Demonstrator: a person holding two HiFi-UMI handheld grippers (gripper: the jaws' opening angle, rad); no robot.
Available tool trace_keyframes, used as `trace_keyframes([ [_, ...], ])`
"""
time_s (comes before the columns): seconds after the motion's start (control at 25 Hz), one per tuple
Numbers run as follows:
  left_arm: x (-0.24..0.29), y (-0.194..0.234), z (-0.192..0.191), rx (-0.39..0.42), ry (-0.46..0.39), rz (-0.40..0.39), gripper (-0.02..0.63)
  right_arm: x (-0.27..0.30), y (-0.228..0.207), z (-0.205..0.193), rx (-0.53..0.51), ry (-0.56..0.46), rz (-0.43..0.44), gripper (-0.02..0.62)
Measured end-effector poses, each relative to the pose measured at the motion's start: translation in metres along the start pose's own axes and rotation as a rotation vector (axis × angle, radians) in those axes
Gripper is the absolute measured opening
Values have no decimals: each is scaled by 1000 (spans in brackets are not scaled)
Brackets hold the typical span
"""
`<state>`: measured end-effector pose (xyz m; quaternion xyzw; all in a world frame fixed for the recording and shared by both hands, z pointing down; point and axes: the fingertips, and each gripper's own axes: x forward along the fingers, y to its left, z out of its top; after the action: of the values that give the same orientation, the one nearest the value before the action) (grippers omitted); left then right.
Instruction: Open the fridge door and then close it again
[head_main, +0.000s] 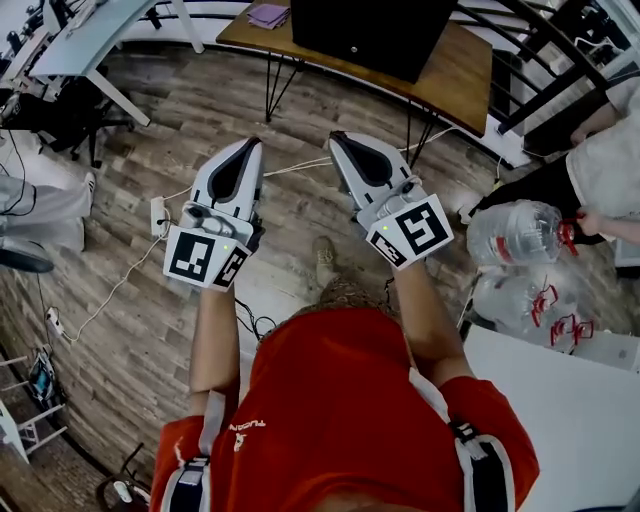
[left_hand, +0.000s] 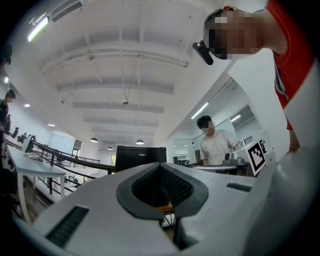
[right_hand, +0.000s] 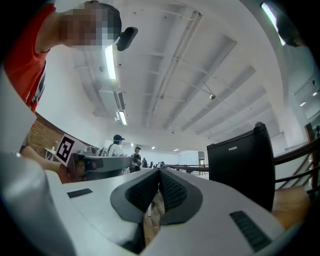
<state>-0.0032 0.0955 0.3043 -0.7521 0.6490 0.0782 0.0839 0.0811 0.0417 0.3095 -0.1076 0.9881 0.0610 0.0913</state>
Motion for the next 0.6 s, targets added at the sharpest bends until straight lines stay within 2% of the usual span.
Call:
trace_keyframes([
  [0.6,171,110,-32,-11,6,32,9,116,-158,-35,16,9,64,26],
])
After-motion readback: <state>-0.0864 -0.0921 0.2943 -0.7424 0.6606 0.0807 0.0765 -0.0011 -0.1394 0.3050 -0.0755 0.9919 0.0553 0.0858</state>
